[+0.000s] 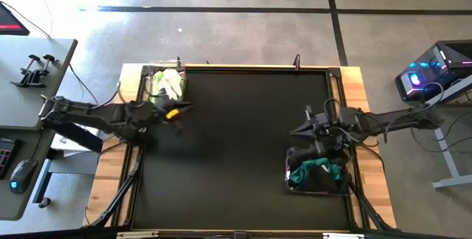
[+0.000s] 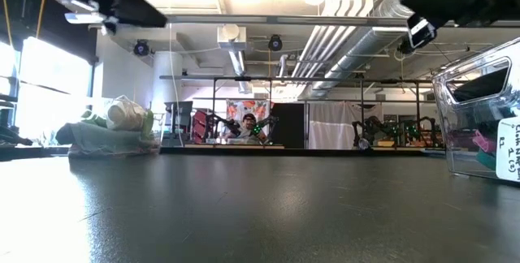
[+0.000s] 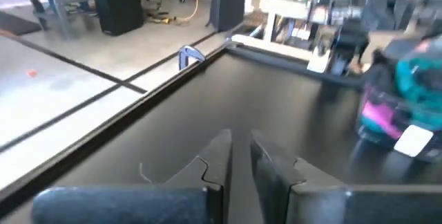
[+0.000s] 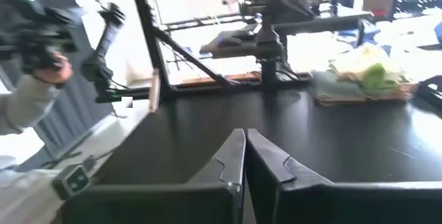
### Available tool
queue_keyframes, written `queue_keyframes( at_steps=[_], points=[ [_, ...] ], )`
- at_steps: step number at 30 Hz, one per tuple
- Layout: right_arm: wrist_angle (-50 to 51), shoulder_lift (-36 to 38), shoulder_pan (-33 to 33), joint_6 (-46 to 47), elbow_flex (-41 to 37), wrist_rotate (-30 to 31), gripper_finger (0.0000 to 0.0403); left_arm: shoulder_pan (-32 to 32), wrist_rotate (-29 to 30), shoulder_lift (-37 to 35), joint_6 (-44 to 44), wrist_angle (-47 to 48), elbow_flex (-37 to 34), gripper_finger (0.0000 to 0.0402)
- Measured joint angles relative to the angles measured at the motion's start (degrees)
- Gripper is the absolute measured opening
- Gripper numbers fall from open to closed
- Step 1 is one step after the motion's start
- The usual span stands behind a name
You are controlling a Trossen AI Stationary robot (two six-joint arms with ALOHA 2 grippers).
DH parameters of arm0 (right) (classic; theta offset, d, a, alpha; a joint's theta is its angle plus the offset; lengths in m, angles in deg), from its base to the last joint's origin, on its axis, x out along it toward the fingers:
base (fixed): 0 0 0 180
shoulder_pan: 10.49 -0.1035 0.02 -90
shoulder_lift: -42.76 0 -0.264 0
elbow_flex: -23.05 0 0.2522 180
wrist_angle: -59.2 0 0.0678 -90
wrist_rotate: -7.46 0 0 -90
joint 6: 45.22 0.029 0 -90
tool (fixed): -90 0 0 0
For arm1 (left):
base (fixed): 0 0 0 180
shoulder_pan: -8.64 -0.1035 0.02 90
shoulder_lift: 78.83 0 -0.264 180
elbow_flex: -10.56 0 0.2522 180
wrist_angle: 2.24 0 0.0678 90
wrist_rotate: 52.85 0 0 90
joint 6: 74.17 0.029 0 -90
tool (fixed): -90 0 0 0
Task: Sort towels by color in basket
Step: Return to Home Position
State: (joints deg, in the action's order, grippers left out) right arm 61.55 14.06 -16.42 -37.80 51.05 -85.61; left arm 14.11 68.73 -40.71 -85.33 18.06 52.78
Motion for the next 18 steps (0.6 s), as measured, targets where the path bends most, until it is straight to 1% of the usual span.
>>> queue_keyframes(
  at_steps=[3, 7, 11, 14, 17, 18],
  points=[
    [0.6, 3.8, -1.7, 0.1, -2.1, 0.0, 0.0006, 0.5, -1.0, -7.5, -2.2, 0.8, -3.7, 0.0027],
    [0.9, 8.9, -3.4, 0.2, -5.2, 0.1, 0.0002, 0.7, -1.1, -16.9, -2.7, 3.2, -6.3, 0.0010],
    [1.1, 13.6, -4.6, 1.8, -8.2, 2.6, 0.0003, 0.7, -1.1, -24.9, -2.8, 7.7, -6.3, 0.0001],
    [0.4, 16.2, -5.6, 1.9, -10.7, 2.6, 0.0001, 0.7, -1.3, -30.1, -2.8, 10.4, -6.3, 0.0001],
    [-2.6, 17.7, -6.7, 2.2, -13.5, 2.6, 0.0001, 0.7, -3.3, -34.5, -3.9, 14.1, -6.3, 0.0000],
    [-2.0, 18.0, -7.1, 2.0, -13.7, 2.7, 0.0001, 0.7, -3.9, -35.9, -4.6, 15.1, -6.3, 0.0000]
  ],
)
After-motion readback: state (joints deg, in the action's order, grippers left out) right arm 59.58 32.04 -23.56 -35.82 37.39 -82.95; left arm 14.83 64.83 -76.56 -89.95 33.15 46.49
